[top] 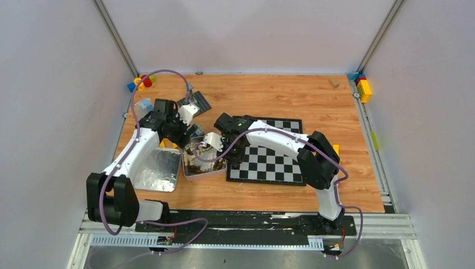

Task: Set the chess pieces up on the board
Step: Place the chess piece on the chessboard.

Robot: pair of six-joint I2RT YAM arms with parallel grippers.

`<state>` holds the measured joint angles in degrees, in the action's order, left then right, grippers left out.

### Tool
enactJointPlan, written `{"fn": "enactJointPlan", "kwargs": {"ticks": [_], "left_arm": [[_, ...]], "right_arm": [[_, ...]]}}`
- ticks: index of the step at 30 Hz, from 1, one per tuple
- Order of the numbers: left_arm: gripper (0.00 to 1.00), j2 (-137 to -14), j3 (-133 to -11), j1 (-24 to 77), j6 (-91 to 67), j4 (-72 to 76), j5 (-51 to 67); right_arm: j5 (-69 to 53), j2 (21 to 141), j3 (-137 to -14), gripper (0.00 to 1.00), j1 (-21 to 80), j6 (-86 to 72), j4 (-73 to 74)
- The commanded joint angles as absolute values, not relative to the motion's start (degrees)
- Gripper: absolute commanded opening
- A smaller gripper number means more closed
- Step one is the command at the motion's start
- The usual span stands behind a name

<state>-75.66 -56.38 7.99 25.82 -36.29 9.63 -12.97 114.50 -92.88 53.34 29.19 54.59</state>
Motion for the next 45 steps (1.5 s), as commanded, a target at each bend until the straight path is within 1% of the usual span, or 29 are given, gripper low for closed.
{"fn": "enactJointPlan", "kwargs": {"ticks": [1, 11, 18, 31, 40, 45], "left_arm": [[0.81, -75.82, -56.86, 7.45, 24.87, -34.85, 9.23], [0.81, -75.64, -56.87, 7.4, 25.03, -34.92, 9.35], [0.81, -75.85, -56.87, 7.39, 25.13, -34.98, 9.64], [0.81, -75.93, -56.87, 7.38, 25.22, -35.32, 10.3], [0.81, -76.1, -56.87, 7.39, 25.25, -35.43, 10.52], [0.81, -76.11, -56.87, 7.39, 25.3, -35.55, 10.57]], "right_arm": [[-12.53, 115.76, -95.89, 0.05, 54.25, 29.33, 55.48], [-11.36, 117.29, -96.16, 0.07, 54.56, 29.82, 55.65], [-11.44, 117.23, -95.89, 0.18, 54.61, 29.38, 55.57], [-10.01, 117.7, -96.4, 0.2, 54.66, 28.47, 55.27], [-8.22, 117.73, -95.63, 0.24, 54.66, 28.62, 54.23], [-9.09, 117.5, -95.4, 0.28, 54.68, 28.2, 53.99]]}}
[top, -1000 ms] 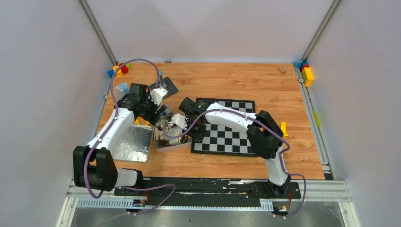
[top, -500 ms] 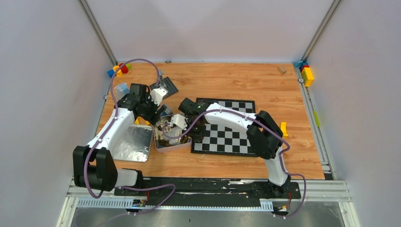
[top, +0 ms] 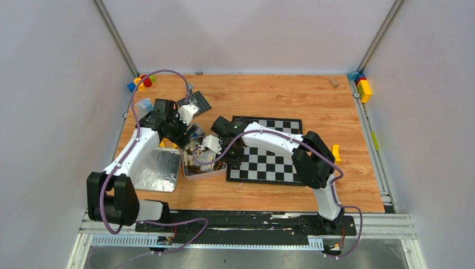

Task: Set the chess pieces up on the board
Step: Place the chess piece on the chessboard.

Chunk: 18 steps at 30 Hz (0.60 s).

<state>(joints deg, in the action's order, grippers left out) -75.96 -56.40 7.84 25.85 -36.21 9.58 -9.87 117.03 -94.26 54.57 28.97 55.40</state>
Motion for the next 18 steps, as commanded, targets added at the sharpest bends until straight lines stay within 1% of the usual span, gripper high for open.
{"fn": "enactJointPlan", "kwargs": {"ticks": [1, 5, 13, 18], "left_arm": [[0.81, -76.18, -56.87, 7.43, 25.31, -35.57, 10.6], [0.81, -76.32, -56.95, 7.43, 25.4, -35.6, 10.61], [0.82, -75.53, -56.89, 7.4, 25.34, -35.6, 10.67], [0.83, -73.44, -56.47, 7.38, 25.04, -35.44, 12.19]], "right_arm": [[-9.21, 117.44, -95.37, 0.3, 54.67, 28.07, 54.0], [-9.61, 116.83, -95.9, 0.35, 54.63, 27.54, 53.62], [-11.33, 112.9, -96.97, 0.52, 54.13, 25.15, 52.11], [-14.28, 107.65, -96.43, 0.54, 52.35, 23.3, 50.16]]}}
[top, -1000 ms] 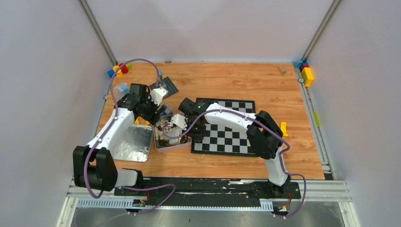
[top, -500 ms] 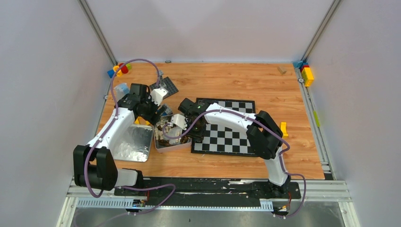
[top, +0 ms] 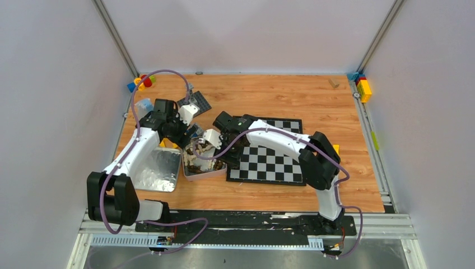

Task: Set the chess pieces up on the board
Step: Place the chess piece on the chessboard, then pick up the chess piece from the storage box.

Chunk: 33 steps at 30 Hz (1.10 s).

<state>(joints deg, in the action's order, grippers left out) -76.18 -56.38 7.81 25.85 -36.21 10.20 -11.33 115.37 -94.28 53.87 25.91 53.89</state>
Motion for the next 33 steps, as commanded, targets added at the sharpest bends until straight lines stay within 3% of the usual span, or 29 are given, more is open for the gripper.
{"fn": "enactJointPlan", "kwargs": {"ticks": [1, 5, 8, 14, 23, 28, 33], "left_arm": [[0.83, -73.24, -56.44, 7.43, 25.09, -35.54, 12.55], [0.76, -72.32, -56.51, 7.39, 26.22, -36.21, 16.31], [0.59, -72.2, -56.78, 7.38, 26.53, -36.49, 19.46], [0.51, -74.6, -58.31, 7.43, 28.04, -39.01, 25.04], [0.49, -82.8, -63.57, 7.45, 31.91, -46.28, 39.79], [0.52, -79.93, -62.79, 7.49, 29.35, -42.07, 39.3], [0.58, -74.4, -64.64, 7.47, 26.57, -39.62, 31.13]], "right_arm": [[-14.59, 105.98, -95.88, 0.54, 52.02, 23.07, 49.61], [-14.25, 101.32, -92.69, 0.53, 50.42, 22.85, 46.96], [-13.76, 98.63, -90.24, 0.52, 49.01, 22.94, 45.35], [-14.29, 95.02, -85.81, 0.51, 45.99, 22.85, 44.12], [-15.4, 90.38, -77.7, 0.5, 39.53, 22.71, 41.88], [-16.21, 87.19, -74.53, 0.5, 36.08, 22.28, 40.38], [-16.53, 85.11, -72.4, 0.5, 33.49, 22.18, 39.0]]}}
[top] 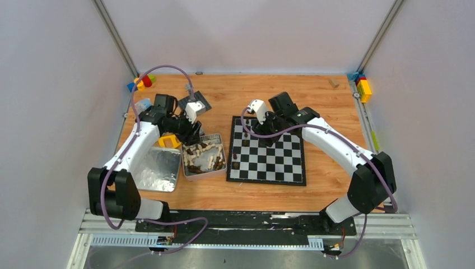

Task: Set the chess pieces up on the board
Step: Pick up the chess piece from the storage box.

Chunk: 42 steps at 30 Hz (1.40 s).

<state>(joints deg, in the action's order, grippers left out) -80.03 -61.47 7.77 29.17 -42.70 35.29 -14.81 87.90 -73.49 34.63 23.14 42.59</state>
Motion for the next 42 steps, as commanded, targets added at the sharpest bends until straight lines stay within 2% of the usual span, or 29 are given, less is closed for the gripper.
{"fn": "enactJointPlan", "kwargs": {"ticks": [1, 10, 11, 12, 13, 14, 19, 25, 30, 34, 42], "left_arm": [[0.59, -73.81, -65.99, 7.51, 26.44, -39.85, 30.07], [0.61, -64.24, -72.47, 7.45, 23.56, -39.55, 10.23], [0.65, -63.13, -73.05, 7.44, 23.2, -39.33, 6.93], [0.77, -62.54, -73.22, 7.41, 22.48, -38.79, 5.4], [0.94, -61.52, -73.19, 7.46, 22.09, -38.38, 2.62], [0.99, -60.12, -71.64, 7.4, 20.88, -36.65, 0.51], [1.0, -58.36, -67.35, 7.44, 17.76, -33.34, -2.43], [1.0, -58.3, -61.66, 7.46, 15.49, -30.4, 6.79], [1.0, -63.37, -60.42, 7.47, 16.35, -34.54, 17.8], [1.0, -66.8, -59.05, 8.2, 19.49, -35.25, 22.02], [1.0, -71.66, -56.62, 15.35, 22.0, -33.35, 18.35]], "right_arm": [[-16.65, 84.82, -72.2, 0.5, 33.15, 22.3, 38.82], [-16.47, 84.21, -72.79, 0.5, 32.1, 22.82, 38.16], [-16.51, 84.13, -72.93, 0.49, 32.06, 22.85, 38.09], [-16.52, 84.18, -73.09, 0.49, 32.12, 22.85, 38.06], [-16.61, 84.12, -73.12, 0.49, 32.09, 22.85, 38.0], [-16.7, 84.02, -73.08, 0.49, 32.04, 22.85, 37.88], [-16.92, 83.69, -72.29, 0.49, 32.12, 22.85, 37.38], [-17.38, 83.2, -69.78, 0.49, 31.91, 22.68, 36.29], [-19.25, 82.37, -66.68, 0.49, 30.07, 21.69, 34.73], [-21.6, 80.89, -62.96, 0.49, 27.04, 19.7, 31.34], [-24.94, 75.9, -55.97, 0.5, 15.7, 15.69, 23.77]]}}
